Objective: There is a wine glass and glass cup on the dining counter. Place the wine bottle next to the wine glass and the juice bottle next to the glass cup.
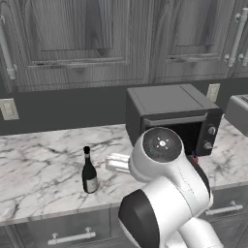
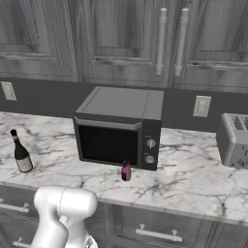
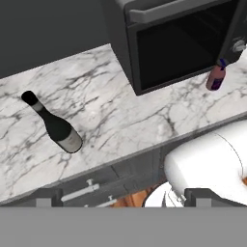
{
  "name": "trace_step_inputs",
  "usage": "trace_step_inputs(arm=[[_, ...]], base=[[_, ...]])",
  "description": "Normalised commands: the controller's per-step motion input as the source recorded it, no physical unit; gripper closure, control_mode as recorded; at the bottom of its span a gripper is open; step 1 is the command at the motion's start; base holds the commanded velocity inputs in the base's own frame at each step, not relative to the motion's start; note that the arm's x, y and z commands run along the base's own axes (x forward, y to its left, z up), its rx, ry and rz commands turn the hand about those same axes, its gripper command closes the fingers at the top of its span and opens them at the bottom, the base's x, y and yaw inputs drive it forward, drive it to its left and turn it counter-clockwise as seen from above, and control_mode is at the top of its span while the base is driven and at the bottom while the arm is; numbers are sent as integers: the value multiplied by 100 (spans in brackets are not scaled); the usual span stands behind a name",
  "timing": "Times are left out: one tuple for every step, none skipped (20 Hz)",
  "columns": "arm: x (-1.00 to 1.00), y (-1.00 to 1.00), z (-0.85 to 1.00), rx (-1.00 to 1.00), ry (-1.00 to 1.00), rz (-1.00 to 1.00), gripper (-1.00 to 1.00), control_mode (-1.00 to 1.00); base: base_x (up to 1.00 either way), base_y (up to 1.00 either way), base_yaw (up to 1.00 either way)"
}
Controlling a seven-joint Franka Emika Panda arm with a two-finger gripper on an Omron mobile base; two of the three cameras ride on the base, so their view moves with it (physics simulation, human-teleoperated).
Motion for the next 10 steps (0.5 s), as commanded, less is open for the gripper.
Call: trace_step_inputs(arm=[[0, 41, -23, 0, -10, 0, -100, -100], [0, 42, -27, 0, -12, 0, -100, -100], [0, 42, -30, 0, -17, -1, -100, -100], [0, 42, -30, 0, -18, -1, -100, -100], [5, 39, -29, 0, -20, -1, -100, -100], [10, 35, -27, 0, -22, -2, -100, -100], [13, 32, -24, 0, -25, -3, -100, -100], [13, 27, -22, 0, -25, -4, -100, -100], [10, 21, -21, 0, -25, -4, -100, -100], [6, 19, -23, 0, -24, -3, -100, -100]], base=[[0, 0, 0], [0, 0, 0], [0, 0, 0], [0, 0, 0], [0, 0, 0], [0, 0, 0], [0, 0, 0], [0, 0, 0], [0, 0, 0], [0, 0, 0]])
